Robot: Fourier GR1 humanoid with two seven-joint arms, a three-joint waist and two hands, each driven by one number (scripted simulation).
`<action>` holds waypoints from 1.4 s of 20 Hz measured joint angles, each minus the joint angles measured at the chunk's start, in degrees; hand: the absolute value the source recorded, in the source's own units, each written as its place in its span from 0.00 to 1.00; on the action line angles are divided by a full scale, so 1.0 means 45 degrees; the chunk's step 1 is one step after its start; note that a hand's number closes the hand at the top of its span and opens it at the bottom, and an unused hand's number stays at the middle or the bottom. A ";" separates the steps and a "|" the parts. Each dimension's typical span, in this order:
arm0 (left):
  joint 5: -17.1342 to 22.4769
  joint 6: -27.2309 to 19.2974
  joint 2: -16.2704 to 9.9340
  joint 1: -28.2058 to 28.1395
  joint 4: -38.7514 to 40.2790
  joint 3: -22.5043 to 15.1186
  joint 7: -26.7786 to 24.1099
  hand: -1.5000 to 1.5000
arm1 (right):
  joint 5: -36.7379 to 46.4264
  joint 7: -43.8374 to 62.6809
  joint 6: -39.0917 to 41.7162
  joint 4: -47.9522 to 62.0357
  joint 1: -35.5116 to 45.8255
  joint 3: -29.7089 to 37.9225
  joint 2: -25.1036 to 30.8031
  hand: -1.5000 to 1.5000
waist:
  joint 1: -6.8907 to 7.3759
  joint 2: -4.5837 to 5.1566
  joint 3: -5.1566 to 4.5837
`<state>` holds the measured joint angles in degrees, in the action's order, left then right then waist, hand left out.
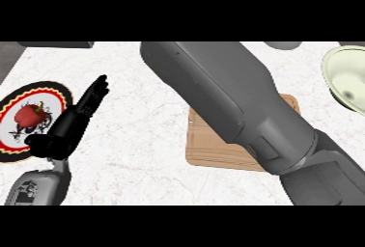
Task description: Pick the croissant from the cutting board and place it in the basket
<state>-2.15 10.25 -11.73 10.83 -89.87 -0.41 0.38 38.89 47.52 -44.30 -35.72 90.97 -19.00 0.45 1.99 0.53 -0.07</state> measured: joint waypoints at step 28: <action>-0.0106 0.0238 0.0061 0.0223 -0.0050 0.0211 0.0087 0.50 | -0.2065 -0.8192 -0.2641 0.2587 -0.0661 0.4017 0.0895 0.00 | 0.0143 0.0104 0.0008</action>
<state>-2.63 11.32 -11.45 11.83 -90.10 0.54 0.77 29.60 10.65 -56.19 -24.08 87.99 -0.92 4.48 2.63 0.99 -0.03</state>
